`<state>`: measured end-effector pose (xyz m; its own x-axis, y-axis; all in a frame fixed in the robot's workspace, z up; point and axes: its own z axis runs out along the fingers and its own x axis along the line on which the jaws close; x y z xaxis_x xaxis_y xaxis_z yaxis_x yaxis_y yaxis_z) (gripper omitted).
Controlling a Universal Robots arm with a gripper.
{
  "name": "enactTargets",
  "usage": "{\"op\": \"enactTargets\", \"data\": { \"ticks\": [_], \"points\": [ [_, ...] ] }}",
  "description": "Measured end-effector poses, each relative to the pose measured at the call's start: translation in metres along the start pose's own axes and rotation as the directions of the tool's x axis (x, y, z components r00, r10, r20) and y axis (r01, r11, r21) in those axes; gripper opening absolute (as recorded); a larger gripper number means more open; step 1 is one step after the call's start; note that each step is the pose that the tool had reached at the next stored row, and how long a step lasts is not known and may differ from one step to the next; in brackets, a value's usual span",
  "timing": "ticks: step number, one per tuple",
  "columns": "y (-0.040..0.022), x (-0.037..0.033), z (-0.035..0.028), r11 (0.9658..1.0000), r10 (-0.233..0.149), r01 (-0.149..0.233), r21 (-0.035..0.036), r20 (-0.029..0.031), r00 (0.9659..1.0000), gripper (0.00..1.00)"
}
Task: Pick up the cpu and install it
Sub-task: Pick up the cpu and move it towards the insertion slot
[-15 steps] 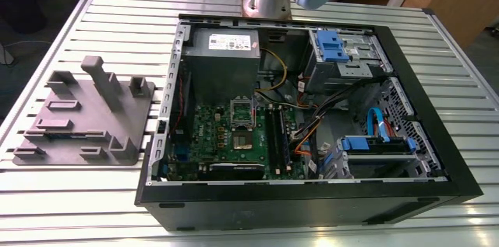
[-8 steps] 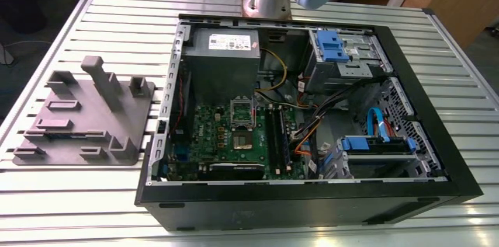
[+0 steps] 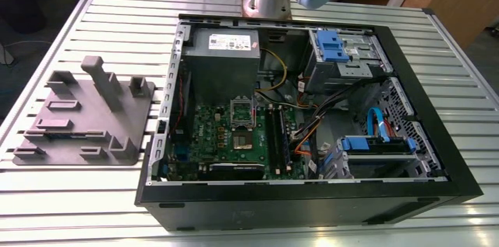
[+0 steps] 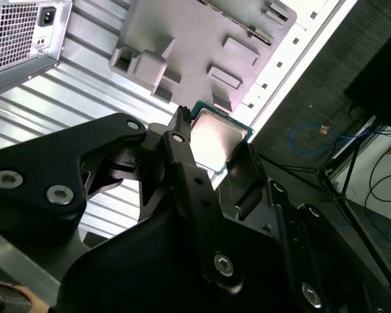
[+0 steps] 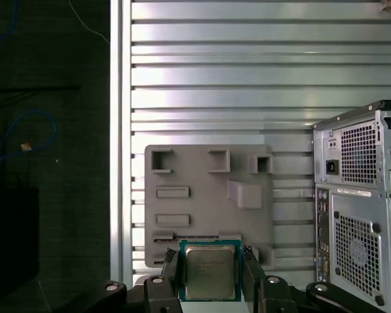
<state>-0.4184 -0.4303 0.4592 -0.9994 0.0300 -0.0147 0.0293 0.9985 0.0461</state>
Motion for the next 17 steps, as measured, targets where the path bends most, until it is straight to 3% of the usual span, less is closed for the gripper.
{"op": "enactTargets", "data": {
  "ticks": [17],
  "points": [
    [0.0008, -0.0403, 0.0086, 1.0, 0.0, 0.0, 0.0, 0.0, 1.0, 0.47]
  ]
}}
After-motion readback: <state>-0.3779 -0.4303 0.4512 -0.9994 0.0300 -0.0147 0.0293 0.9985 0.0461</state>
